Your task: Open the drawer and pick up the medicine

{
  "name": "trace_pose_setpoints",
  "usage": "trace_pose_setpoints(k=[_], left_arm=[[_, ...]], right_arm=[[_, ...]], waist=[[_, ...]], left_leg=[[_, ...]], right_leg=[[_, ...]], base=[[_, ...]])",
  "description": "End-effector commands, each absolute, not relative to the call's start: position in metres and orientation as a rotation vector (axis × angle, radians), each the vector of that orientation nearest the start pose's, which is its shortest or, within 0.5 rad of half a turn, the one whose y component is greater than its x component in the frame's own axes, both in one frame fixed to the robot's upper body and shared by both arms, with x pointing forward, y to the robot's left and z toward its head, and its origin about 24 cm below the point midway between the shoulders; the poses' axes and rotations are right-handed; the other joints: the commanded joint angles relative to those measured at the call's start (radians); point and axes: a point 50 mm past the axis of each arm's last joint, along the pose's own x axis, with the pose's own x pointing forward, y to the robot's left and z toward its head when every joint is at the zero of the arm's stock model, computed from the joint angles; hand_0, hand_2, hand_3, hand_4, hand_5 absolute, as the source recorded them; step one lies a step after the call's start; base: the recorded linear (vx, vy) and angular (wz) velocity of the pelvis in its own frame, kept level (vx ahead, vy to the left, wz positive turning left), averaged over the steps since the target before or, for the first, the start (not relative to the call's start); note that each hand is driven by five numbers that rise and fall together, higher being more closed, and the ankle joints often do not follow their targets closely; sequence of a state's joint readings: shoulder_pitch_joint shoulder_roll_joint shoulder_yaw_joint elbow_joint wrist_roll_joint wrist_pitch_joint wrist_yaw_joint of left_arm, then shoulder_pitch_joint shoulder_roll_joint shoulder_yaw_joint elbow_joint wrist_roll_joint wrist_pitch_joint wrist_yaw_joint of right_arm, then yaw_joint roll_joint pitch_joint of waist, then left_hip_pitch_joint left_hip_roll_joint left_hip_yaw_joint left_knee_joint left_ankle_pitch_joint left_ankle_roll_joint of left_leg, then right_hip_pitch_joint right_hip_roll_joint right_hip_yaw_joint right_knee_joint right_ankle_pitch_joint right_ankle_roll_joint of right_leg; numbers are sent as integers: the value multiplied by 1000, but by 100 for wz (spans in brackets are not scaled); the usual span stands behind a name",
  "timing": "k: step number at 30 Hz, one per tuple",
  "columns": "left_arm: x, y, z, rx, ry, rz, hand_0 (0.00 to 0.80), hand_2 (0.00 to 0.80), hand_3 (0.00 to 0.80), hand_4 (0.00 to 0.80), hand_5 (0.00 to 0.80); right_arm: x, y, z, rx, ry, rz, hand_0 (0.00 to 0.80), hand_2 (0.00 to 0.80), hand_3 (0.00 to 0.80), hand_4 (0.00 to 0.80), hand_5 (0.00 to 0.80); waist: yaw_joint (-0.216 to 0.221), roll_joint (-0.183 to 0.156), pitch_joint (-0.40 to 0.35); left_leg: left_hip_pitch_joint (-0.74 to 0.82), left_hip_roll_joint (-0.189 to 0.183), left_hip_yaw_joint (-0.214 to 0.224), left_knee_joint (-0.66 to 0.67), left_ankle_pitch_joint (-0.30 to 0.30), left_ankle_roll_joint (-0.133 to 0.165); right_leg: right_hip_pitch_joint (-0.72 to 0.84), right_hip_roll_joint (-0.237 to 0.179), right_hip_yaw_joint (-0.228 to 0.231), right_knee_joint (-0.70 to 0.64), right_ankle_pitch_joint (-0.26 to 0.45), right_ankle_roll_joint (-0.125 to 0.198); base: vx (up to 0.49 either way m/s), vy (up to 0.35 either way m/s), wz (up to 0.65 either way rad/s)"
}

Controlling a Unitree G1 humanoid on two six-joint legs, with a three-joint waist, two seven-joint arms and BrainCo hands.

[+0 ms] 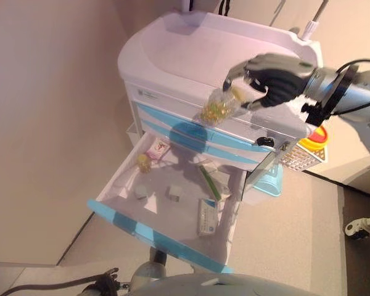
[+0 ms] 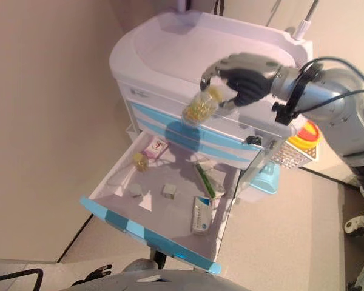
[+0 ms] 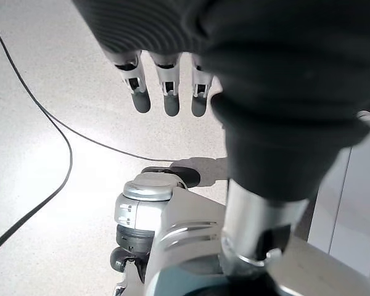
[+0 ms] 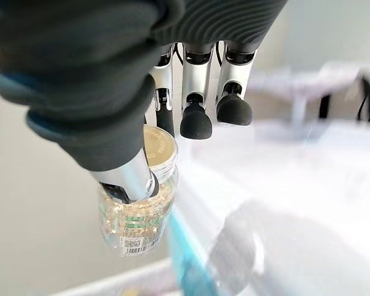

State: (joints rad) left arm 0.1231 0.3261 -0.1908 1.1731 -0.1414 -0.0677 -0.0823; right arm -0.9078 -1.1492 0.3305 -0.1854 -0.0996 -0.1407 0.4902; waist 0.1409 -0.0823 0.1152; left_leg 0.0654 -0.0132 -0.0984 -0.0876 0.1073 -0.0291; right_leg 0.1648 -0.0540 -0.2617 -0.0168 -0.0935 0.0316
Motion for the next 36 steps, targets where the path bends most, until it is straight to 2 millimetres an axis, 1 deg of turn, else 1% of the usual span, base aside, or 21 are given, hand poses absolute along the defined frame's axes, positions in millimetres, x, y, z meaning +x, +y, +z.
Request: trace_pose_setpoints(k=[1, 3, 6, 10, 12, 14, 16, 17, 20, 24, 29, 36], left_arm=[[61, 261, -157, 216, 1245, 44, 0, 0, 0, 0, 0], [60, 262, -157, 220, 1250, 43, 0, 0, 0, 0, 0], [60, 264, -156, 228, 1254, 40, 0, 0, 0, 0, 0], [61, 267, -154, 243, 1264, 28, 0, 0, 0, 0, 0], [61, 269, -153, 253, 1269, 24, 0, 0, 0, 0, 0], [61, 271, -153, 257, 1273, 18, 0, 0, 0, 0, 0], [61, 273, -152, 264, 1276, 19, 0, 0, 0, 0, 0], [61, 272, -152, 262, 1277, 17, 0, 0, 0, 0, 0], [59, 275, -151, 267, 1284, 22, 0, 0, 0, 0, 0], [57, 276, -151, 274, 1294, 23, 0, 0, 0, 0, 0], [54, 278, -151, 271, 1302, 34, 0, 0, 0, 0, 0], [48, 283, -150, 279, 1311, 45, 0, 0, 0, 0, 0]], right_arm=[[283, -175, 356, -1526, -741, 337, 800, 800, 800, 800, 800], [289, -183, 367, -1484, -719, 274, 800, 800, 800, 800, 800], [298, -199, 384, -1472, -690, 168, 800, 800, 800, 800, 800], [307, -215, 403, -1495, -633, 36, 800, 800, 800, 800, 800], [311, -223, 413, -1549, -585, -26, 800, 800, 800, 800, 800], [315, -227, 420, -1598, -541, -52, 800, 800, 800, 800, 800], [319, -228, 425, -1681, -479, -63, 800, 800, 800, 800, 800], [320, -227, 426, -1696, -467, -63, 800, 800, 800, 800, 800], [327, -229, 426, -1824, -359, -54, 800, 800, 800, 800, 800], [337, -229, 418, -1969, -221, 0, 800, 800, 800, 800, 800], [344, -230, 409, -2047, -114, 70, 800, 800, 800, 800, 800], [355, -241, 384, -2152, 48, 143, 800, 800, 800, 800, 800]], waist=[[25, -48, -61], [29, -52, -65], [37, -59, -68], [50, -65, -71], [60, -72, -72], [67, -73, -73], [78, -77, -73], [79, -75, -72], [93, -82, -73], [111, -92, -72], [129, -101, -69], [161, -117, -59]], left_leg=[[33, -41, 20, 37, -132, 34], [37, -44, 15, 38, -133, 34], [41, -48, 5, 37, -133, 36], [40, -53, -6, 40, -133, 38], [40, -57, -12, 42, -132, 38], [40, -58, -17, 41, -132, 39], [39, -61, -24, 40, -130, 40], [39, -61, -26, 40, -130, 40], [38, -64, -35, 39, -128, 41], [38, -66, -44, 33, -123, 40], [39, -68, -58, 27, -118, 41], [35, -72, -78, 20, -109, 40]], right_leg=[[-56, -23, 72, 26, 69, 33], [-51, -24, 69, 25, 69, 34], [-44, -26, 62, 24, 69, 34], [-40, -28, 54, 25, 69, 35], [-38, -29, 48, 25, 70, 35], [-38, -30, 44, 25, 70, 36], [-37, -31, 38, 26, 70, 35], [-37, -31, 37, 26, 70, 34], [-34, -32, 28, 25, 70, 34], [-30, -33, 18, 20, 72, 34], [-26, -33, 4, 18, 73, 33], [-19, -33, -18, 11, 75, 32]], base=[[37, 0, 1], [37, 2, 3], [25, 2, 5], [14, 5, 12], [25, 3, 7], [20, 8, 6], [18, 14, 7], [18, 20, 5], [23, 23, 7], [25, 16, 8], [37, 20, 11], [45, 13, 8]])
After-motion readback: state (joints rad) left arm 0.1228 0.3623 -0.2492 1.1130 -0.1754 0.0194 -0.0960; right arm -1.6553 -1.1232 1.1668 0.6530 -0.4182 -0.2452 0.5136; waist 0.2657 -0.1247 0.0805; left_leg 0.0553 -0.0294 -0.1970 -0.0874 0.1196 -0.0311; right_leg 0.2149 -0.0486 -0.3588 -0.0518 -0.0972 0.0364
